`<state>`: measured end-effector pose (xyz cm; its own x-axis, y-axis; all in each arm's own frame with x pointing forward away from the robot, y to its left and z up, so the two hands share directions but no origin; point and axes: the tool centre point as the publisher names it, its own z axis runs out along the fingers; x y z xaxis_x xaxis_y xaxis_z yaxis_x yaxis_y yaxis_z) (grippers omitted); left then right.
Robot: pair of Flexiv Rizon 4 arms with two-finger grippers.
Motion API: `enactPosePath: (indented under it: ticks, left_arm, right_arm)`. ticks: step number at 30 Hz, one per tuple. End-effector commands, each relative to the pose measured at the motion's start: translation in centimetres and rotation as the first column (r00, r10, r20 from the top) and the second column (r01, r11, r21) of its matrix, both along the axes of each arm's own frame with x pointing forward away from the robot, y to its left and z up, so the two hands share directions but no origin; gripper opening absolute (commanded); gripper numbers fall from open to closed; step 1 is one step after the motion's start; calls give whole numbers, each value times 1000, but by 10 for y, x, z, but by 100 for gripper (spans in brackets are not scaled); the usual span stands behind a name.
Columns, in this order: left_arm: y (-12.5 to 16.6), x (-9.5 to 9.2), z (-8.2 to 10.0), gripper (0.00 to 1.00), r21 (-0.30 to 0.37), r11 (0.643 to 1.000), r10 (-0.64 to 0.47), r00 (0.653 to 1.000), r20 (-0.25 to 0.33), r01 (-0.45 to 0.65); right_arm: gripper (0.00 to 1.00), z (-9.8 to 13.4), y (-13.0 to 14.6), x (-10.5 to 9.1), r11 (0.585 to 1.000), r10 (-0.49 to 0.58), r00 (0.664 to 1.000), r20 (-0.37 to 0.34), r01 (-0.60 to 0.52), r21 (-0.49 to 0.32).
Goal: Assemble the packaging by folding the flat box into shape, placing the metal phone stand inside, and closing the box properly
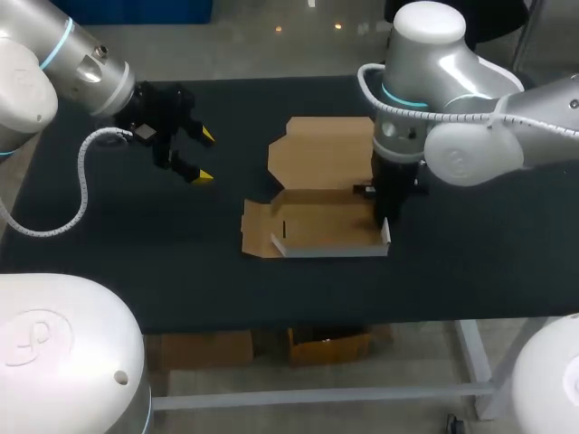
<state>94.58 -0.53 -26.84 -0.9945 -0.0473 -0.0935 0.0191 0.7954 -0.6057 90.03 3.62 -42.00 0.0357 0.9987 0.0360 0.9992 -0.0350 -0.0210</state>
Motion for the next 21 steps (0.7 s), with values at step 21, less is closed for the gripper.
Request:
enactPosePath:
  ticks: [21]
  left_arm:
    - [-3, -15, -8, 100, 54, 958, 286, 949, -131, -281]
  right_arm:
    - [0, 1, 0, 1, 1000, 0, 1000, -3, 0, -1]
